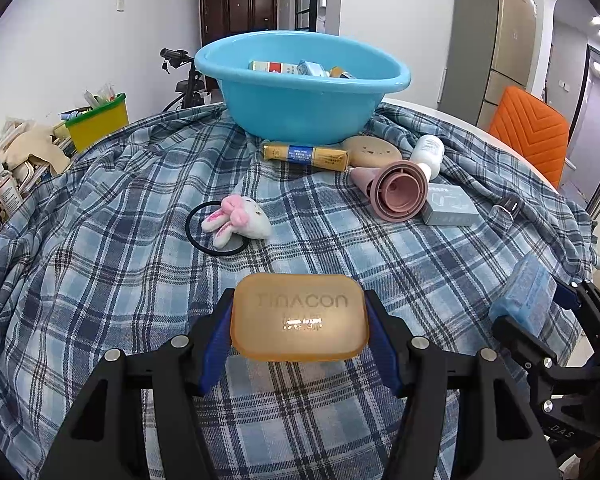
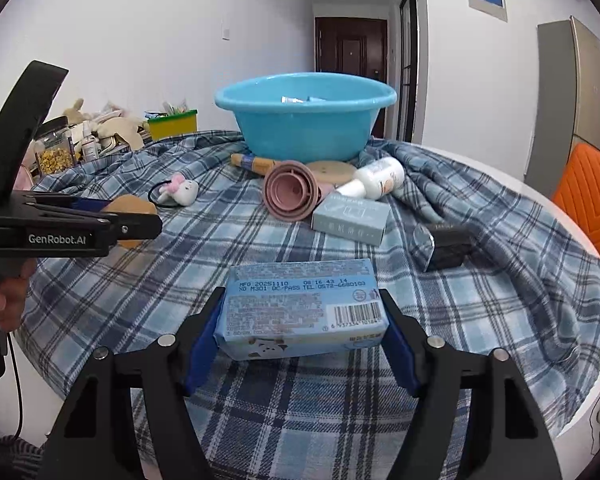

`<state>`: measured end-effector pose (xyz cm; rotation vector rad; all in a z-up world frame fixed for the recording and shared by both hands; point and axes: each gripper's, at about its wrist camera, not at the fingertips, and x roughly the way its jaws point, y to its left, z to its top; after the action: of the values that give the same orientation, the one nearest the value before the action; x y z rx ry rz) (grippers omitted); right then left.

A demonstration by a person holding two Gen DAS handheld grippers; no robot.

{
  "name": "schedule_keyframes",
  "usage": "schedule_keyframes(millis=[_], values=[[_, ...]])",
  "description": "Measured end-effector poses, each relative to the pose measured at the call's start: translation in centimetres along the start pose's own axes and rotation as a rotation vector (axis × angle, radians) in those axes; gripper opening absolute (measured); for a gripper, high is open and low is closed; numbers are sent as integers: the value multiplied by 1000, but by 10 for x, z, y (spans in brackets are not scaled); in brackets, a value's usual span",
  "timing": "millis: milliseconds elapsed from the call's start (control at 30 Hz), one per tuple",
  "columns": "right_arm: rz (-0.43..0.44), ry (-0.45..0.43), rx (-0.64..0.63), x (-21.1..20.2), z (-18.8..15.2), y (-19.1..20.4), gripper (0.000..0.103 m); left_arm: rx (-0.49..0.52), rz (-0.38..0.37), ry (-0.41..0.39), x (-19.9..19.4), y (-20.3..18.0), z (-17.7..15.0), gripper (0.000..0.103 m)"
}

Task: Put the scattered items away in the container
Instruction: 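Lift the orange soap with the left gripper while the right gripper lifts the wipes pack toward the basin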

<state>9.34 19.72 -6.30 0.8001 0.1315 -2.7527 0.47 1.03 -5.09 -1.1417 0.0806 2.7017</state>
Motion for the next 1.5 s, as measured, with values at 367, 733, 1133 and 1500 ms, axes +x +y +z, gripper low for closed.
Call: schedule_keyframes(millis=[367,733,1133,1500], values=[[-48,-47,-20,-7,22,6,70,-34,49,-56,-9,-4,4,63],[-78,-127,11,-12,67,-1,70,-46,90,-143,-26,-8,23,63],[-70,-260,-8,-35,111,4,70,-27,85,-225,-48,-17,50,63],[-76,-290,2,-35,128,-1,70,-22,100,-277,-61,-10,75,63]])
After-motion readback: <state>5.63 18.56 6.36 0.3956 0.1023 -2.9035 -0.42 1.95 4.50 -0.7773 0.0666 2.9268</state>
